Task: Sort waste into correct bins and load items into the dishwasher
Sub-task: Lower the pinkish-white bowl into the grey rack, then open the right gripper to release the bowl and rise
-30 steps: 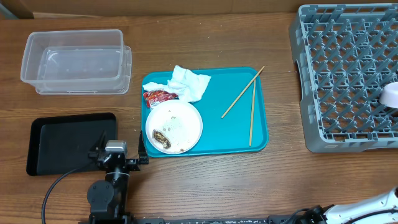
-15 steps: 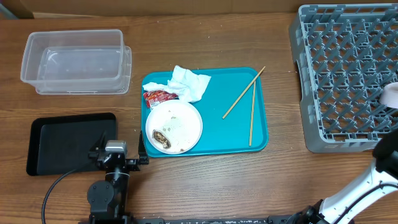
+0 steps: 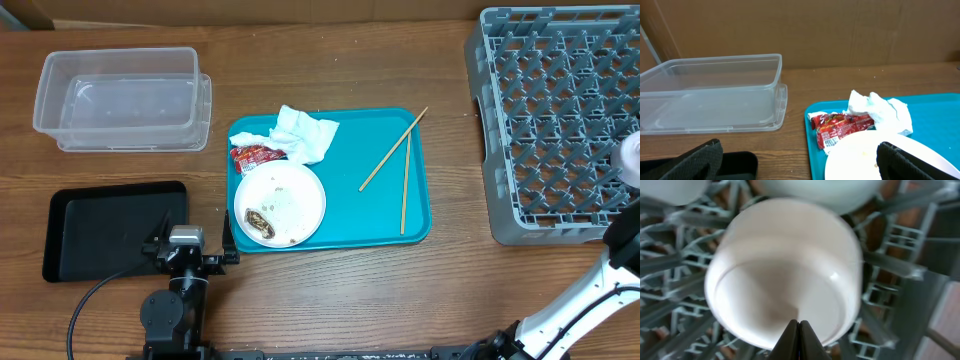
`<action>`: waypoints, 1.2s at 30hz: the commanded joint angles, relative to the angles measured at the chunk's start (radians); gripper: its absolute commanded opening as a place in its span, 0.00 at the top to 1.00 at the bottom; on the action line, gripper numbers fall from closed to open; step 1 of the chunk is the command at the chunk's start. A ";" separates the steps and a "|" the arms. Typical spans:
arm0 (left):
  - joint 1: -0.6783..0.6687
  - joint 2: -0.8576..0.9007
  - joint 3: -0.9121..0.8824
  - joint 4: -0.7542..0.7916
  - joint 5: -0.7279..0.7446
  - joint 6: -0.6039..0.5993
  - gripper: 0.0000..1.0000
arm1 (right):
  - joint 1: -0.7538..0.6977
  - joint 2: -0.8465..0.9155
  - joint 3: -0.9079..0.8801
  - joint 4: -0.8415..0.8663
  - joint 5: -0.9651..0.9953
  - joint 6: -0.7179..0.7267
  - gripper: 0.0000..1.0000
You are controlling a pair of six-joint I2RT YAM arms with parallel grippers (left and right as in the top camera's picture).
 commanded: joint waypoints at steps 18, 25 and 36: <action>0.010 -0.009 -0.005 0.000 -0.006 -0.007 0.00 | -0.042 -0.206 0.003 0.082 -0.095 -0.010 0.92; 0.010 -0.009 -0.005 0.000 -0.006 -0.007 0.00 | -0.044 -0.111 0.003 0.108 -0.092 -0.010 0.92; 0.010 -0.009 -0.005 0.000 -0.006 -0.007 0.00 | -0.044 0.020 0.003 0.121 -0.026 -0.010 0.93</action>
